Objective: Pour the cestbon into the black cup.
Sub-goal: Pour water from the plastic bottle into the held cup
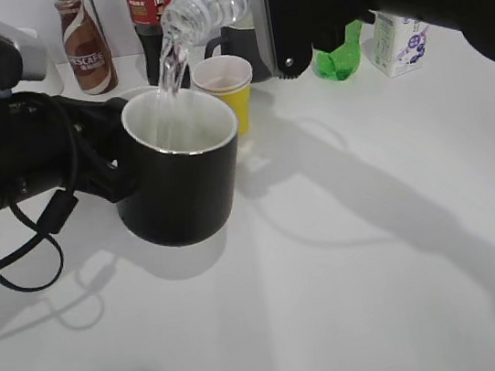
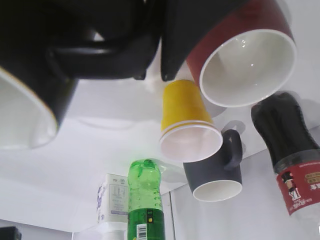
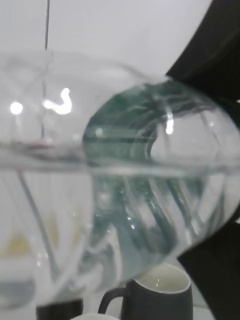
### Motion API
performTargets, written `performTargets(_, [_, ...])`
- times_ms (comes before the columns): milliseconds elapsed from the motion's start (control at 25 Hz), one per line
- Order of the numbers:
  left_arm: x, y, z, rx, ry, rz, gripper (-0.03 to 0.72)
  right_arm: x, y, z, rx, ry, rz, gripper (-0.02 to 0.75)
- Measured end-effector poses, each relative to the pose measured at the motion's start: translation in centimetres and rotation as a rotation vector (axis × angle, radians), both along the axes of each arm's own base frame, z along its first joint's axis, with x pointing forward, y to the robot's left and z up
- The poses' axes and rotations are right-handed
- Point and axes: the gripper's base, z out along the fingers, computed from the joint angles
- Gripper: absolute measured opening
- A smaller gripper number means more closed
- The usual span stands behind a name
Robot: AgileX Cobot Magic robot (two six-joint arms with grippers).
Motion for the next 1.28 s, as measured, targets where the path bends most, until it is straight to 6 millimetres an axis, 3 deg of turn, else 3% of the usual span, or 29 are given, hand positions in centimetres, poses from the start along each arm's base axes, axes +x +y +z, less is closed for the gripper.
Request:
performTargets(680, [0.0, 0.0, 0.0, -0.002, -0.004, -0.004, 0.048, 0.0, 0.0, 0.3, 0.021, -0.027, -0.004, 0.433])
performTargets(920, [0.0, -0.1, 0.5, -0.065, -0.027, 0.000, 0.048, -0.4, -0.3, -1.6, 0.110, 0.187, -0.018, 0.433])
performTargets(1040, [0.1, -0.1, 0.6, -0.085, -0.029, 0.008, 0.048, -0.9, -0.4, -2.9, 0.225, 0.378, -0.024, 0.433])
performTargets(1280, [0.4, 0.2, 1.1, -0.139, -0.057, 0.026, 0.048, -1.3, -0.3, -3.0, 0.747, 0.807, -0.082, 0.433])
